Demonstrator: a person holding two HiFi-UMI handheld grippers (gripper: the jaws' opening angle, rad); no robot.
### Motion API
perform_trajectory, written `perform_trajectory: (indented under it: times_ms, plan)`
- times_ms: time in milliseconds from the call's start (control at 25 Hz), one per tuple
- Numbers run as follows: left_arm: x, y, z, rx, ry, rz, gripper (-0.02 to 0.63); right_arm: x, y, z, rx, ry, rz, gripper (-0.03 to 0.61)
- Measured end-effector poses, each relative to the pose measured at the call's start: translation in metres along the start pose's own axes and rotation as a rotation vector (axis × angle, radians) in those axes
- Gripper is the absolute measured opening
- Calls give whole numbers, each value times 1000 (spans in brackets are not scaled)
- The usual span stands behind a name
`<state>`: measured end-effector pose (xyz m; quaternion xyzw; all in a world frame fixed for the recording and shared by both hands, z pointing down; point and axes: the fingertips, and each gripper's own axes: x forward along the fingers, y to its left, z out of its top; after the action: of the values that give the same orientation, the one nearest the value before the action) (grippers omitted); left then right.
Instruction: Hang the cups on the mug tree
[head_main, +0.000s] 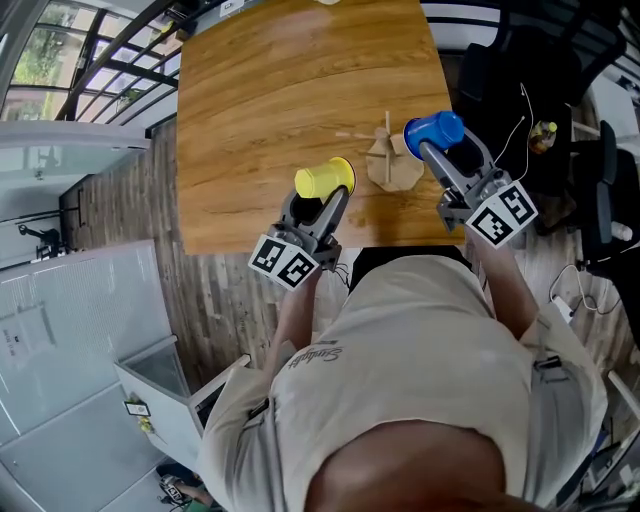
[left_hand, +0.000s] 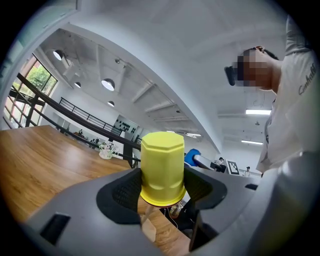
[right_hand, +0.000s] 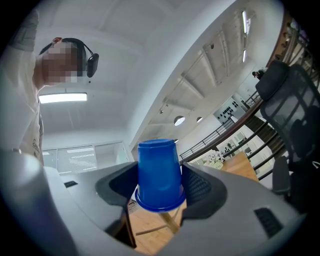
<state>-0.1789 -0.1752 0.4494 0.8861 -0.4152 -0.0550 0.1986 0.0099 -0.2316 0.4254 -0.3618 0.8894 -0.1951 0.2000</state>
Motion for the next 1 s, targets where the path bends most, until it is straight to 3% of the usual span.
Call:
perform_trajectory:
  times_ms: [560, 1000]
  plan:
    - [-11, -3, -1, -7, 4, 10, 270, 9, 0, -25, 63, 13, 18, 252]
    - [-6, -6, -4, -4, 0, -9, 270, 10, -6, -49, 100, 121, 0, 243]
